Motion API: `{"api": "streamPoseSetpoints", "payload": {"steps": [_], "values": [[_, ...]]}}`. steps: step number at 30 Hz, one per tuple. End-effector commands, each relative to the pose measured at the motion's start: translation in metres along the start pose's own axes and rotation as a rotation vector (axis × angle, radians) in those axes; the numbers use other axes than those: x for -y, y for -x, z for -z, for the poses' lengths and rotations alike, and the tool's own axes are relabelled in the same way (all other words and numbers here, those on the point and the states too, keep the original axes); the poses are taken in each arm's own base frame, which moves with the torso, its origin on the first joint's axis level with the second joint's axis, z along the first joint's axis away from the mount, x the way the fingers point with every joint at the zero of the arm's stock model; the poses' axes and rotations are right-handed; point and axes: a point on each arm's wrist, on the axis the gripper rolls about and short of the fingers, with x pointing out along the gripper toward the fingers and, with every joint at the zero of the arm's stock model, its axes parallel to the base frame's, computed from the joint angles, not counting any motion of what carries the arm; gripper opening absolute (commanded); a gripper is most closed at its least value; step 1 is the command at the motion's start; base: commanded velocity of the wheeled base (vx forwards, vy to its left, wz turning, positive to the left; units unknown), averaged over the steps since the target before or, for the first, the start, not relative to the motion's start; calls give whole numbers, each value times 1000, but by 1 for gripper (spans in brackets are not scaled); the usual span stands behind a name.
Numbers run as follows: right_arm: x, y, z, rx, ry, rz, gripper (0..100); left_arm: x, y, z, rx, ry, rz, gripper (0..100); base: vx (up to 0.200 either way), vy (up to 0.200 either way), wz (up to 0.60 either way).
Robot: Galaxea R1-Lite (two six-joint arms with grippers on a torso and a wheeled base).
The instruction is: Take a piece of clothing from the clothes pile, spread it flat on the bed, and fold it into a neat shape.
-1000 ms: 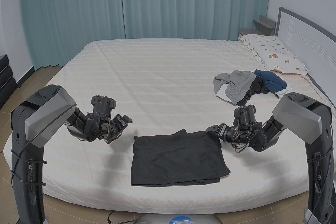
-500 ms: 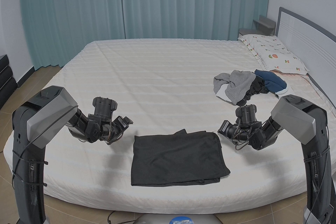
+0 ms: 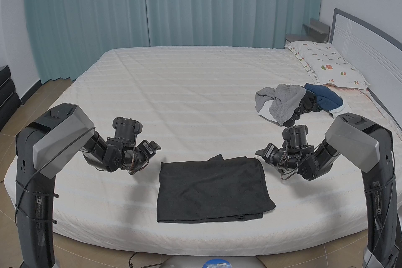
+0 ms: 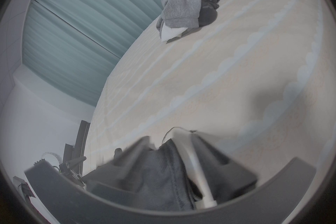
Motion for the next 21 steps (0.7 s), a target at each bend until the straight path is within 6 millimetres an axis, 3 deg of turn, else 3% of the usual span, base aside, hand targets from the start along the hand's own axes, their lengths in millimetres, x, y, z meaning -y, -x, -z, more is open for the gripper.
{"api": "streamPoseSetpoints", "payload": {"steps": [1,9,10,21], "values": [[-5,-1,6,-11,7,-12,100,0,0,1,-3,-1,-1,100,0,0,0],[-11,-5,14,-31,18,-24,100,1,0,3,-5,-4,2,100,0,0,0],[-10,-7,17,-40,20,-26,0,1,0,3,-5,-4,2,100,0,0,0],[-12,-7,11,-7,6,-56,0,1,-1,4,-8,-7,0,100,0,0,0]]}}
